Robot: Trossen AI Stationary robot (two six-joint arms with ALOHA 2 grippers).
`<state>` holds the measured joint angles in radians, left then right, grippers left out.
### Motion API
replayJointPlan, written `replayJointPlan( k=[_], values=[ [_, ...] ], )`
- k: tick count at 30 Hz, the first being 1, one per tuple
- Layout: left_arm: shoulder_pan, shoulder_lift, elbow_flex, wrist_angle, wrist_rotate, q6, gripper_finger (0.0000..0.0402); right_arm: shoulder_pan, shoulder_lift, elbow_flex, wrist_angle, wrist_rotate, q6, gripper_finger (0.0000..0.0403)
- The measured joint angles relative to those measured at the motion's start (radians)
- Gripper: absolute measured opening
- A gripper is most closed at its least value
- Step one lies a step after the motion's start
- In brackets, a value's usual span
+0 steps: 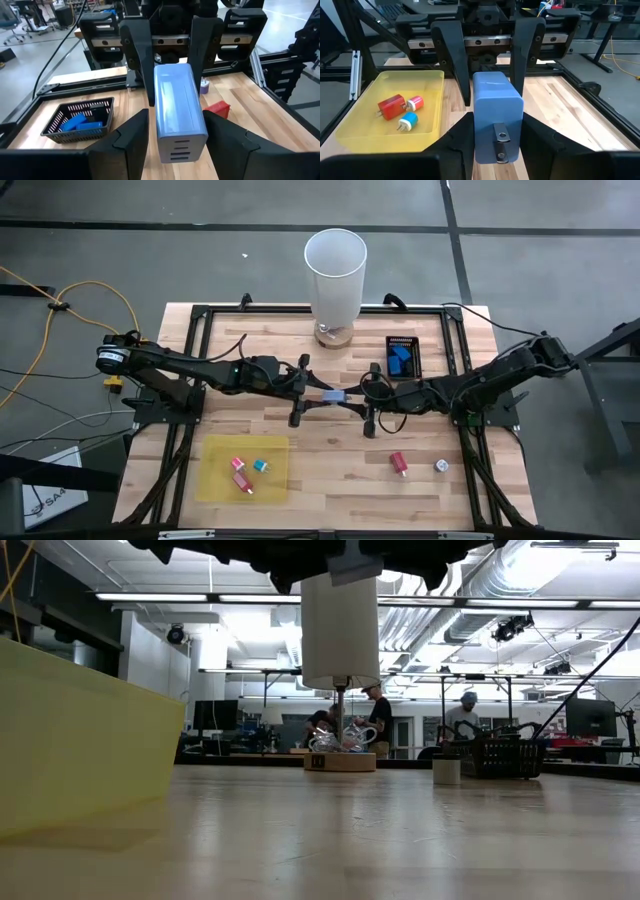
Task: Pick & Place Office items
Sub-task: Put the light blue charger adapter into the yellow bin
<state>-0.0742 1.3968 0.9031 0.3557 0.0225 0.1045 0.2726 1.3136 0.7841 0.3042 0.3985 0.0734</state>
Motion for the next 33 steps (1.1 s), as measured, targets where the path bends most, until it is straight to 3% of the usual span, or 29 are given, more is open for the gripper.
replayJointPlan(
  k=[14, 24, 33],
  values=[
    [0.000, 0.000, 0.000, 0.000, 0.000, -0.038, 0.0173, 0.000, 0.000, 0.000, 0.000, 0.000, 0.000, 0.0116],
    [0.000, -0.001, 0.000, -0.001, 0.003, -0.030, 0.0115, 0.000, 0.000, 0.000, -0.001, 0.005, -0.001, 0.0116],
    [0.000, -0.001, 0.000, -0.002, 0.006, -0.030, 0.0129, 0.000, 0.000, 0.000, -0.001, 0.000, -0.001, 0.0116]
  ],
)
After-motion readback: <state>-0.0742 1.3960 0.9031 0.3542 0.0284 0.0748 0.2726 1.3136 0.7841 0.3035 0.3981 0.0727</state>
